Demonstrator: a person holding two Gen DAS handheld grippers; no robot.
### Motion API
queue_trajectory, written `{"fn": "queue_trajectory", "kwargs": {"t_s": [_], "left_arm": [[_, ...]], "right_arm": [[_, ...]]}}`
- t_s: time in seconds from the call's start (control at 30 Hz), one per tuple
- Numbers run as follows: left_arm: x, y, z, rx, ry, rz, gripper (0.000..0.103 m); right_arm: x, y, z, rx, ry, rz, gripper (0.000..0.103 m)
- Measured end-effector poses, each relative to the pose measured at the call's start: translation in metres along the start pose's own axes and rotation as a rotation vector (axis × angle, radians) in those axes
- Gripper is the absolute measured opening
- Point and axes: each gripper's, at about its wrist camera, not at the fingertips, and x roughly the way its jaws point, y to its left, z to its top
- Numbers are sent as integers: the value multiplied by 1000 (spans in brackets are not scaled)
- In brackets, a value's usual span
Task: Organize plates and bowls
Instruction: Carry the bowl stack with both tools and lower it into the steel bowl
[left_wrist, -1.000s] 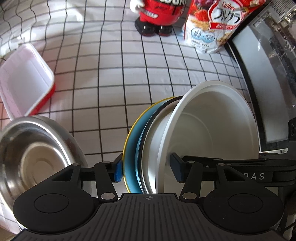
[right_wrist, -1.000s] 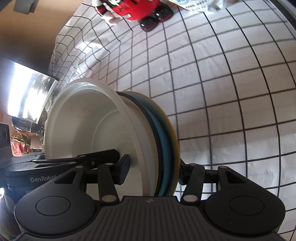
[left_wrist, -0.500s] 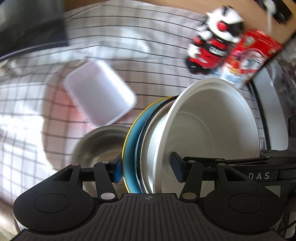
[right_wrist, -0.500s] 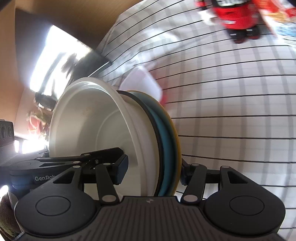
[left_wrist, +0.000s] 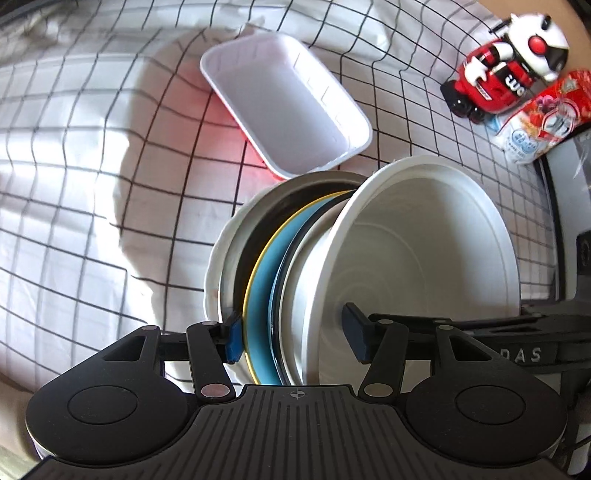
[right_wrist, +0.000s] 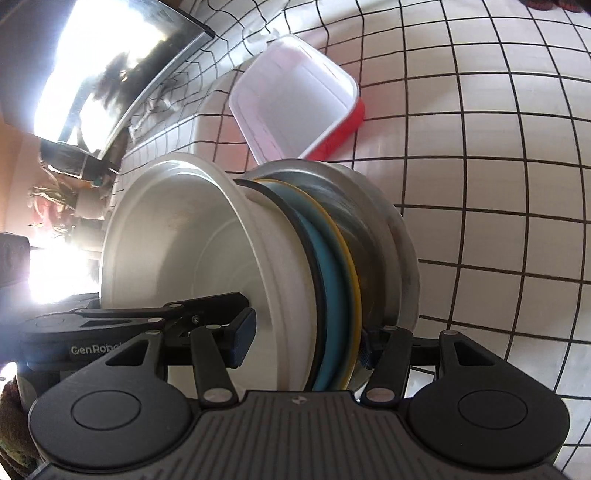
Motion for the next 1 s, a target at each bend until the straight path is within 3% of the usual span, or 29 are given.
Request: {"fn": "queue_trajectory", "kwargs": {"t_s": [0.13,0.23,0.4,0.43,0.57,0.8,1.0], "left_arm": [[2,5,0,19,3,-9,56],[3,5,1,73,-5,35,42],[2,22,1,23,-29,-12,33],[1,24,-1,20,-33,1,25],[-1,26,-7,12,-45,6,25],[-1,18,-1,28,-48,30,25],[5,9,9,41,-13,61,24]], "right_arm": [[2,10,7,-23,12,-61,57],[4,17,13,-86,9,-130,57],[8,25,23,-127,35,-173,58],[9,28,25,-143,41,-187,58],[16,36,30,-183,53,-210,57],[7,29,28,-137,74,-223,53],[6,26,35,-125,95,-226,53]]}}
